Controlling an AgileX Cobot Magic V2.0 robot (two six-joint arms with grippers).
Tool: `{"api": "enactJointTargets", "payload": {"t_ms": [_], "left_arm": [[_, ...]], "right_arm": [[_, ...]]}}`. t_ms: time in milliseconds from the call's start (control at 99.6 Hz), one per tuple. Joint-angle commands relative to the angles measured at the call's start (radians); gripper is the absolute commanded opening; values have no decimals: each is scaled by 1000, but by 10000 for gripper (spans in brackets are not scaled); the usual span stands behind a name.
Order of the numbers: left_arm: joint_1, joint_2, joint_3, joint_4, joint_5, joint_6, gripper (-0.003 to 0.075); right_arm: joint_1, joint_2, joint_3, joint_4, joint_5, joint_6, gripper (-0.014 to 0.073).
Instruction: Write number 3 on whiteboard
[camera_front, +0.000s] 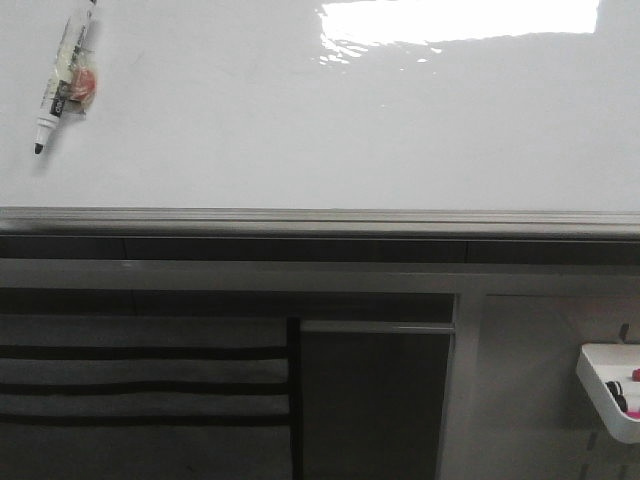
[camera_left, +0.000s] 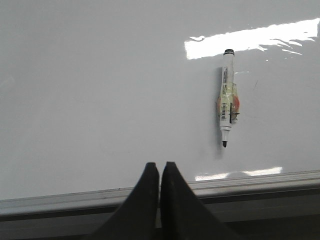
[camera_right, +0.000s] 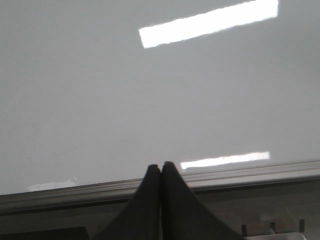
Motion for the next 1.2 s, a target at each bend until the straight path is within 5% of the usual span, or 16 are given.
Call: {"api": "enactJointTargets", "payload": {"t_ms": [0,773,1195], "left_arm": [[3,-30,1,-3,-80,-11,-18],[3,-30,1,-3,-80,-11,-18],[3,-30,1,-3,-80,-11,-18]], "right_arm": [[-4,-22,20,-1,-86,-6,-74],[-4,-22,20,-1,-86,-6,-74],[-4,-22,20,-124,-57,-24,-74]]}}
